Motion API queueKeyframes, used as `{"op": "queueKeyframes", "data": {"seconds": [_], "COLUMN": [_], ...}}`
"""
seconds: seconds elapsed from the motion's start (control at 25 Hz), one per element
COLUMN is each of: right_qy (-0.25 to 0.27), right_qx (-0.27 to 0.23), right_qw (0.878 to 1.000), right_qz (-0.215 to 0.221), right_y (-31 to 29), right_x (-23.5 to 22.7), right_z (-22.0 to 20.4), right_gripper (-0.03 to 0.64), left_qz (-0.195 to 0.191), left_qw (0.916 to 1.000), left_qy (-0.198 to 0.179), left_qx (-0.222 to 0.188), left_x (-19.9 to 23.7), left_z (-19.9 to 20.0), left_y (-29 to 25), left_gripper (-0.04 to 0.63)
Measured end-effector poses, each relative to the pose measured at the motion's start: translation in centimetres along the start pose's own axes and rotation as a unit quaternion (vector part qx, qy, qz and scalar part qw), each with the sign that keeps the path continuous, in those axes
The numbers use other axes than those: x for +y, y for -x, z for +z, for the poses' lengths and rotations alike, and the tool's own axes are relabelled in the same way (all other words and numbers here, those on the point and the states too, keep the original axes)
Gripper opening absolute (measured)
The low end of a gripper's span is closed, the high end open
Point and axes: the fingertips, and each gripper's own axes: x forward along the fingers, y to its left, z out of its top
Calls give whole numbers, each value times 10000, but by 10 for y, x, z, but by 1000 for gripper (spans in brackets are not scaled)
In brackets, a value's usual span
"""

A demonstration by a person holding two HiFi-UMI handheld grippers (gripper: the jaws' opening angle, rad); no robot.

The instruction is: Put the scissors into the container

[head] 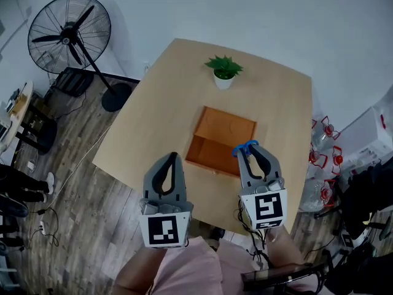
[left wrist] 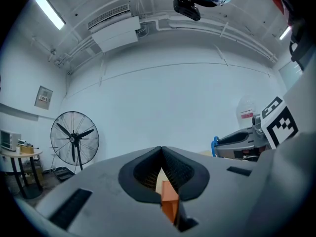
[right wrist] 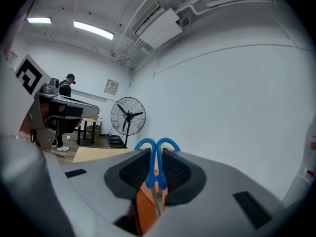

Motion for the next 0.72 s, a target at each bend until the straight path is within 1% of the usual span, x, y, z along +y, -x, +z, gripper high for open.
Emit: {"op": "queueKeyframes", "data": {"seconds": [0.12, 0.28, 0.44, 0.72], "right_qy": [-9, 50, 0, -83], "right_qx": [172, 456, 867, 1561], "right_qw": [9997, 9983, 9950, 9848], "right_qz": [161, 346, 505, 764], "right_y": [-23, -55, -79, -114], "right_x": [17, 37, 50, 69], "right_z": [-7, -29, -58, -121], "right_gripper": [78, 78, 78, 78], "left_qz": [59, 94, 84, 71], "left_qw": [9998, 9990, 9967, 9914], "left_qy": [82, 208, 384, 532], "left_qx": [145, 390, 716, 1195], "left_x": [22, 46, 63, 86], "left_z": [-12, -39, -66, -116], "left_y": [-8, -23, -37, -64], "left_gripper": [5, 5, 5, 5]}}
